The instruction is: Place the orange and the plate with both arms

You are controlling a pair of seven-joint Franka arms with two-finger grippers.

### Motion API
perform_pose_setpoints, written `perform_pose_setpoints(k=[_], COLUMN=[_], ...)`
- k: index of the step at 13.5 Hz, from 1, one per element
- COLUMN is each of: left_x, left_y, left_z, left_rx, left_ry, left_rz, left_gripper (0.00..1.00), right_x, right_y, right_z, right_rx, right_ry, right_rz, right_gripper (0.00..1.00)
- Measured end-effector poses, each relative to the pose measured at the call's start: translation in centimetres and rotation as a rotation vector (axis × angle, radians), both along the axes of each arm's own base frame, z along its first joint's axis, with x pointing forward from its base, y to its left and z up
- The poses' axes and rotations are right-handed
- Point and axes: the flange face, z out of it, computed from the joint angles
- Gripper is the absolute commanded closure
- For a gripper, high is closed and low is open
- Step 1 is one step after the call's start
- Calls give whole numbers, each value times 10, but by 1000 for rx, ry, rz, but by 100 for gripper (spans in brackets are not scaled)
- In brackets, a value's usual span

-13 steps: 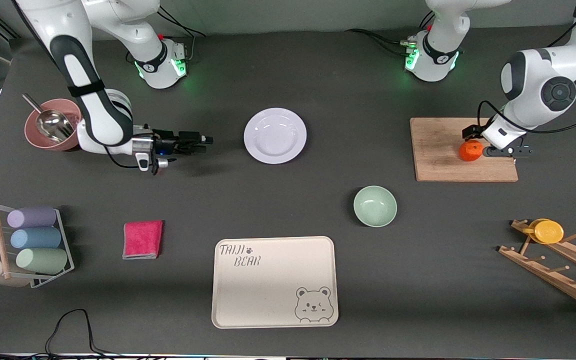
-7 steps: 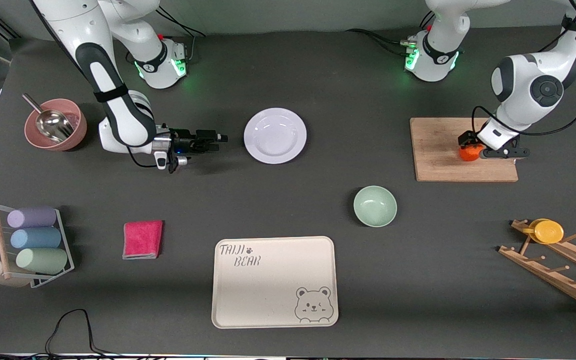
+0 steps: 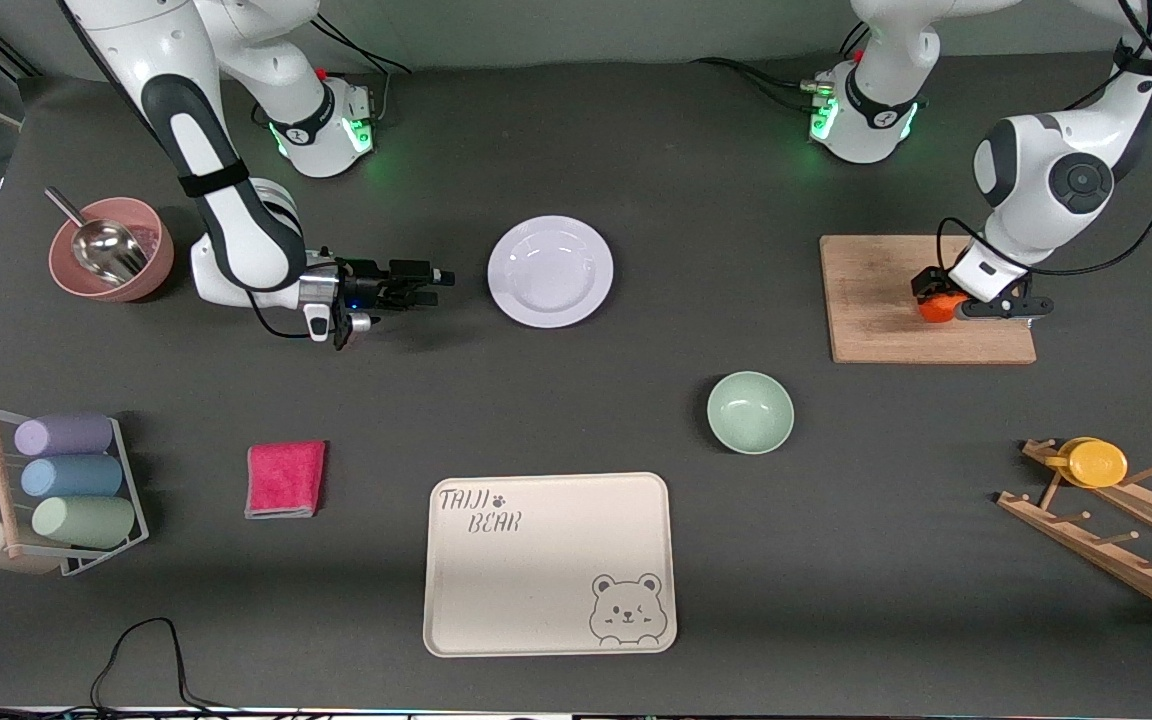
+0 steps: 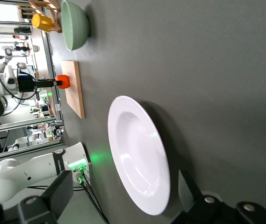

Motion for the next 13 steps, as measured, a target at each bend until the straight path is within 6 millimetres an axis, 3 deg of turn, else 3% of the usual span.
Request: perform_pose_setpoints(k=[1,8,10,13], left_x=[0,8,32,82], left_y=[0,2,8,19], left_z=[-1,8,42,142], left_rx=[0,4,16,39], left_ry=[2,6,68,127], left_rz=[0,1,3,5], left_gripper=[100,100,100,100], right_x=[1,3,3,2], right_y=[0,0,-1,-2], right_z=[4,11,11,9], right_rx=[3,8,7,8], right_ry=[-8,-25,-25,-38], right_rz=[0,-2,-2,6], right_gripper=[0,0,0,0])
